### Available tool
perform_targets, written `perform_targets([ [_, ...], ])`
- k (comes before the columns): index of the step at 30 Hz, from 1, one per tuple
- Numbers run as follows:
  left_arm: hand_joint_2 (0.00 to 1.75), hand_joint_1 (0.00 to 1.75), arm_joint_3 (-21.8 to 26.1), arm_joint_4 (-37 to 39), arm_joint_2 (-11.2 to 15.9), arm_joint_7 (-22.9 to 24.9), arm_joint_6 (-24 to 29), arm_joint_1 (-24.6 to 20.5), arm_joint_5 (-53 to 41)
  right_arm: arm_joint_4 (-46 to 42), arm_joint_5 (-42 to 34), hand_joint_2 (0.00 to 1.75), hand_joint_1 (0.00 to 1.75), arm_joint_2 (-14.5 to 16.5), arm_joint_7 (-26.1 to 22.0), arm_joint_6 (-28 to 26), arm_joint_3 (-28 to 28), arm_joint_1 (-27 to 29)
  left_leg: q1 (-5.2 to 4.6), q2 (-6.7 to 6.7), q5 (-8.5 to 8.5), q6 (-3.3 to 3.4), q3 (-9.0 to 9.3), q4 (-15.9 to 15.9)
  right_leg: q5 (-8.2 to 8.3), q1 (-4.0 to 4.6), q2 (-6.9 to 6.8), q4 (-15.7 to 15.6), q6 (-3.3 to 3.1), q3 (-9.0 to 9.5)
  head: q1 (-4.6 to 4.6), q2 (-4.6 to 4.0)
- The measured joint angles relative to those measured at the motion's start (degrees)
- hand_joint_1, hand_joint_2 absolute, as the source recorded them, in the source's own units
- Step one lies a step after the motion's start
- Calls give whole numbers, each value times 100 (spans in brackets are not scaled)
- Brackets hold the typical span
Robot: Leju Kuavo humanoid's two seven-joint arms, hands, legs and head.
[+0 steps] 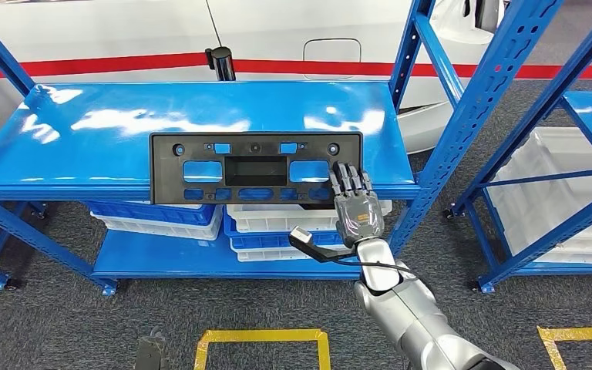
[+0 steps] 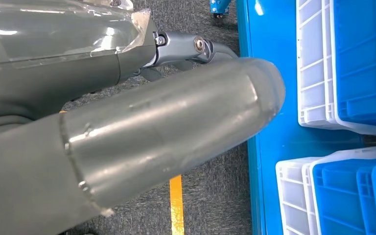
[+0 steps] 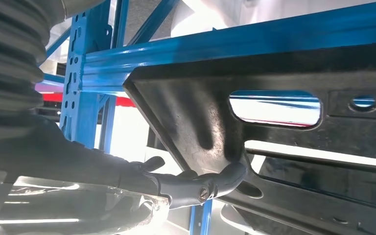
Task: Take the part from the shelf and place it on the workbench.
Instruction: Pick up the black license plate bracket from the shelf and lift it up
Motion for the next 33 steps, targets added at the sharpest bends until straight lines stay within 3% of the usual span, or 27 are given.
perform_targets([
  [16,0,0,-33,0,-17,0,-14,4,27,241,-96,175,0,-5,60,0,140,-144,0,0,0,0,0,0,0,0,0,0,0,0,0,0],
  [17,0,0,-34,0,-19,0,-14,4,28,253,-95,175,3,-5,60,0,148,-146,0,0,0,0,0,0,0,0,0,0,0,0,-1,0],
  [19,0,0,-34,0,-20,0,-11,5,35,279,-76,175,31,-5,54,0,154,-153,0,0,0,0,0,0,0,0,0,0,0,0,1,0],
  [21,0,0,-34,0,-21,0,-7,6,58,313,-46,175,33,-5,15,0,156,-167,0,0,0,0,0,0,0,0,0,0,0,0,1,0],
  [23,0,0,-34,0,-22,0,-5,6,82,345,-24,175,22,-5,-41,0,155,-179,0,0,0,0,0,0,0,0,0,0,0,0,1,0],
  [25,0,0,-34,0,-22,0,-5,6,98,358,-11,175,55,-5,-90,0,149,-182,0,0,0,0,0,0,0,0,0,0,0,0,1,0],
  [27,0,0,-34,0,-22,0,-5,5,124,358,-9,175,77,-5,-137,-14,137,-184,0,0,0,0,1,0,0,0,0,0,0,0,0,0],
  [33,0,0,-34,0,-22,0,-5,5,157,337,-4,175,79,-3,-250,-66,72,-203,0,0,0,0,4,0,0,0,0,0,0,3,0,0],
])
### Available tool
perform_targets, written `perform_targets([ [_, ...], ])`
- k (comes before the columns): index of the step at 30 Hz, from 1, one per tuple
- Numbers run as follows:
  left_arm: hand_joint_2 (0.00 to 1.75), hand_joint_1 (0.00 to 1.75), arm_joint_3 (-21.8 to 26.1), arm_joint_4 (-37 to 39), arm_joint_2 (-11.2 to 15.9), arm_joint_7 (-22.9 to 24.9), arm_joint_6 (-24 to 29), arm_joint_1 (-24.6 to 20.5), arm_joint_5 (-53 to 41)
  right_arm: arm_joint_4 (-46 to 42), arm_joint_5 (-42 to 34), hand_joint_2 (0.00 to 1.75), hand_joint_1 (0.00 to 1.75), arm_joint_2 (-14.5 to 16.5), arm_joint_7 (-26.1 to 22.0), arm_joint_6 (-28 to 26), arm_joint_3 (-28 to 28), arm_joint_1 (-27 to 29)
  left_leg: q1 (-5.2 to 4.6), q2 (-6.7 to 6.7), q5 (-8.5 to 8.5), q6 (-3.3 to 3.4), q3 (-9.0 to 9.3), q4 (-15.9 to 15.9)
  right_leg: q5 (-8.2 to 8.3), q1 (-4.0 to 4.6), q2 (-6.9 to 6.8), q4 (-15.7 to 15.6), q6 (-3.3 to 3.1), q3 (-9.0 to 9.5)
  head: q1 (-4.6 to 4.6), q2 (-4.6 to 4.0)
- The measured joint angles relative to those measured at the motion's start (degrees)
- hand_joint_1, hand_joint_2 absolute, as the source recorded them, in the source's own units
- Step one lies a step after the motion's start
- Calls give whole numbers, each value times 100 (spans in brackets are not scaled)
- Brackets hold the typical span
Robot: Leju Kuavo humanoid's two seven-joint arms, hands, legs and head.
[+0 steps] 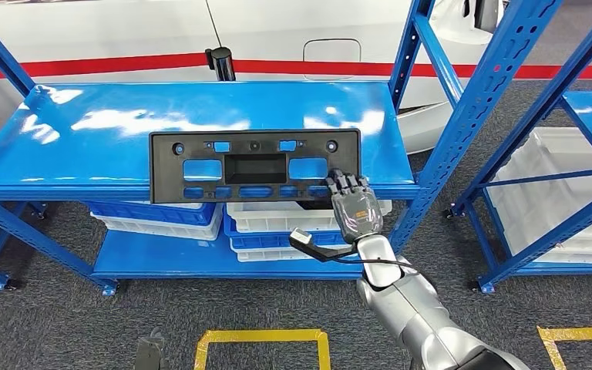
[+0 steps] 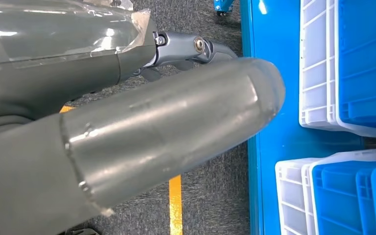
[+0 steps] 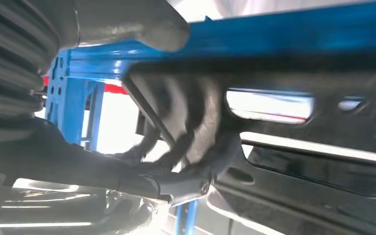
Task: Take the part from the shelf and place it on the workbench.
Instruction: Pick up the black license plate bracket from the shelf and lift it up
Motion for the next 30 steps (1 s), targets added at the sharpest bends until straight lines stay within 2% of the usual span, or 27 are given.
perform_targets([
  [7,0,0,0,0,0,0,4,0,11,-39,1,175,84,2,-64,0,-34,4,0,0,0,0,2,0,0,0,0,0,0,6,0,0],
  [11,0,0,0,0,0,0,7,0,25,-110,-2,175,57,2,-135,0,-64,11,0,0,0,0,6,0,0,0,0,0,0,7,1,0],
  [13,0,0,0,0,0,0,7,1,32,-132,-4,175,70,2,-155,0,-81,26,0,0,1,-1,6,0,0,0,0,0,0,7,1,0],
  [17,0,0,0,0,0,0,7,1,40,-217,-2,175,130,4,-225,0,-95,84,0,0,1,-1,5,0,0,0,0,0,0,6,0,0],
  [19,0,0,0,0,0,0,7,1,44,-283,0,175,147,13,-271,0,-104,102,0,0,1,-1,5,0,0,0,0,0,0,6,-1,0],
  [21,0,0,-2,0,-1,0,7,2,45,-355,2,175,156,28,-308,0,-119,127,0,0,1,-1,5,0,0,0,0,0,0,5,0,0],
  [22,0,0,-2,0,-2,0,7,3,45,-385,3,175,126,36,-320,0,-126,143,0,0,1,-1,5,0,0,0,0,0,0,5,1,0],
  [25,0,0,-2,0,-5,0,7,9,45,-451,2,175,11,47,-334,0,-134,188,0,0,1,-1,3,0,0,0,0,0,0,5,1,0],
  [26,0,0,-3,0,-6,0,7,11,45,-471,2,175,0,48,-334,0,-137,200,0,0,1,-1,3,0,0,0,0,0,0,5,1,0],
  [30,0,0,-4,0,-7,0,9,14,51,-578,1,175,0,48,-356,0,-166,249,0,0,1,-1,3,0,0,0,0,0,0,5,1,0],
])
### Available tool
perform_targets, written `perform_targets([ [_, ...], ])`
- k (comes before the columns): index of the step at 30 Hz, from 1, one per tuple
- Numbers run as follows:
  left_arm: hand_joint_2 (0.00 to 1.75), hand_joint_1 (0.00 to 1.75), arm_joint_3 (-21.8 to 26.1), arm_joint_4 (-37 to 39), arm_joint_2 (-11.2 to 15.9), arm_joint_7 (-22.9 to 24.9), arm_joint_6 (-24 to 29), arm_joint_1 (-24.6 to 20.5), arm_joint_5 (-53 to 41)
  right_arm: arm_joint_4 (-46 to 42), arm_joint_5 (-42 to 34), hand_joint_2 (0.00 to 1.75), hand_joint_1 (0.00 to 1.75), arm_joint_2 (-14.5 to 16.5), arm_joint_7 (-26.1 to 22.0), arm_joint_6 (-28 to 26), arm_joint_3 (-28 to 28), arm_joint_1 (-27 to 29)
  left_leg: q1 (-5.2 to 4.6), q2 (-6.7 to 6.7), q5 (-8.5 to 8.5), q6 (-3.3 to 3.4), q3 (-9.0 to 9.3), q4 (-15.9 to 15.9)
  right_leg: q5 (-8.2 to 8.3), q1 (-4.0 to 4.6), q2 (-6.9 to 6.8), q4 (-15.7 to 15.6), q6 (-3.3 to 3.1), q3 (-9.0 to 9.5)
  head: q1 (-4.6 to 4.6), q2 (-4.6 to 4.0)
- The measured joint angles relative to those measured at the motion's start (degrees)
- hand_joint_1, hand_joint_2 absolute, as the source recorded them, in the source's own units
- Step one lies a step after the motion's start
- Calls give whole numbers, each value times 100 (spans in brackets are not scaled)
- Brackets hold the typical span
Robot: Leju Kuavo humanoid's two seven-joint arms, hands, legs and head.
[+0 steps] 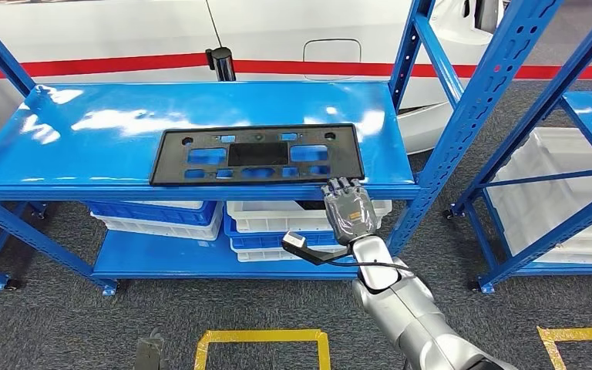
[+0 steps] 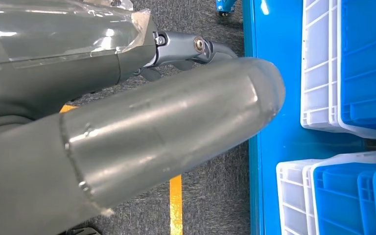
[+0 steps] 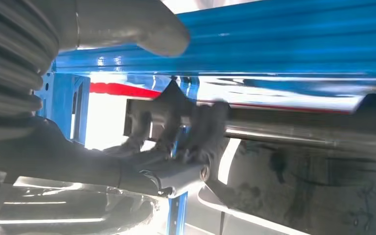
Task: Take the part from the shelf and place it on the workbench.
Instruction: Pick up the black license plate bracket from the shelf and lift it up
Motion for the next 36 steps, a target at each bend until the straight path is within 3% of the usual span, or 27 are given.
perform_targets([
  [36,0,0,-101,0,4,0,1,2,55,-82,2,175,0,12,205,0,76,-91,0,0,0,0,-6,0,0,0,0,0,0,-1,1,0],
])
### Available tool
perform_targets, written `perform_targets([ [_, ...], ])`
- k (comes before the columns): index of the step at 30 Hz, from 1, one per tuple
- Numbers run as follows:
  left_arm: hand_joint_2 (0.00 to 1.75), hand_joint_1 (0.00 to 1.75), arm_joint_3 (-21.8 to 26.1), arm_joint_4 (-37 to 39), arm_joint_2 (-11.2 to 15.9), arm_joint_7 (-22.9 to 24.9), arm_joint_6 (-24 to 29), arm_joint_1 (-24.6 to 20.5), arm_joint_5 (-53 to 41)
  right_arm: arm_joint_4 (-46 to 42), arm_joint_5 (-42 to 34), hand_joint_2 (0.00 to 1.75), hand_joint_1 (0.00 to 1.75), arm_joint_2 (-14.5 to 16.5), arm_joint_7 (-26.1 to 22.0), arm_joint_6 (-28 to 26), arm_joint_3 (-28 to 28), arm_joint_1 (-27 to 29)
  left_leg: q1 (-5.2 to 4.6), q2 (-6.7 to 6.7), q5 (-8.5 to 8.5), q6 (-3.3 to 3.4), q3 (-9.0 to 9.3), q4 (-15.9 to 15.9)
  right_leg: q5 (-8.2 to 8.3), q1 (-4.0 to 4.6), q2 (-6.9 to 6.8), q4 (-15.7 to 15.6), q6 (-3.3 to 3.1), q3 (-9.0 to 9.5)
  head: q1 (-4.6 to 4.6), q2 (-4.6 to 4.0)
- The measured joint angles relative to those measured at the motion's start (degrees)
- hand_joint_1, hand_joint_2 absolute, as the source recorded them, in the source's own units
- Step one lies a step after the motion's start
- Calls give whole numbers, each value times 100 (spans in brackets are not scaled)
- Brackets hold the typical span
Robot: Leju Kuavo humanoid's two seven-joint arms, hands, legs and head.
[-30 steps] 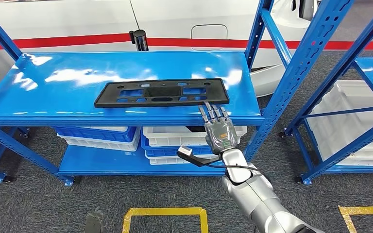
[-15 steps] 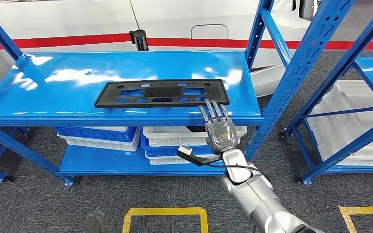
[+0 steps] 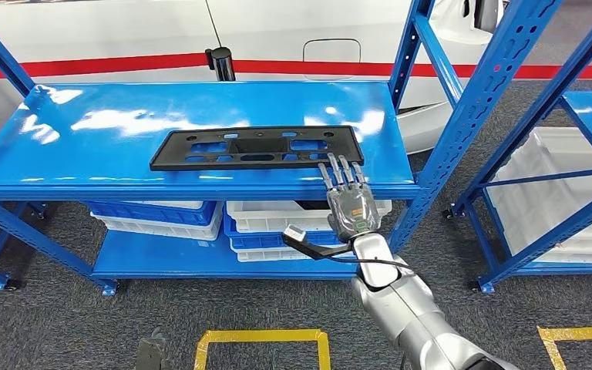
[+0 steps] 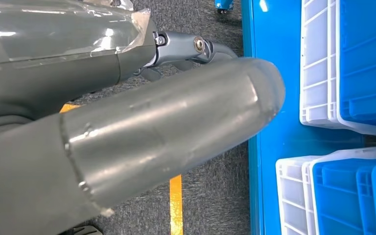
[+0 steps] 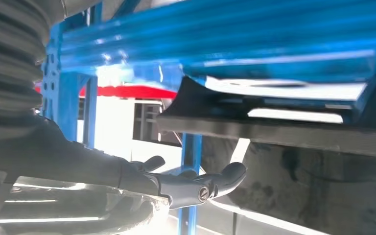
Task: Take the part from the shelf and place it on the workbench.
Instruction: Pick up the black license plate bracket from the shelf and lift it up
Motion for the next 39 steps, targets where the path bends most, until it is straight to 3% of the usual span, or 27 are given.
perform_targets([
  [23,0,0,-6,-4,3,0,53,12,67,56,0,175,0,392,-253,0,438,-600,0,-1,1,-1,5,0,0,1,0,1,0,-1,0,0],
  [39,0,0,-39,-21,-18,0,-20,14,70,969,-20,175,0,715,-377,448,499,-1006,0,-1,2,-2,5,0,0,1,0,1,0,-1,-1,0],
])
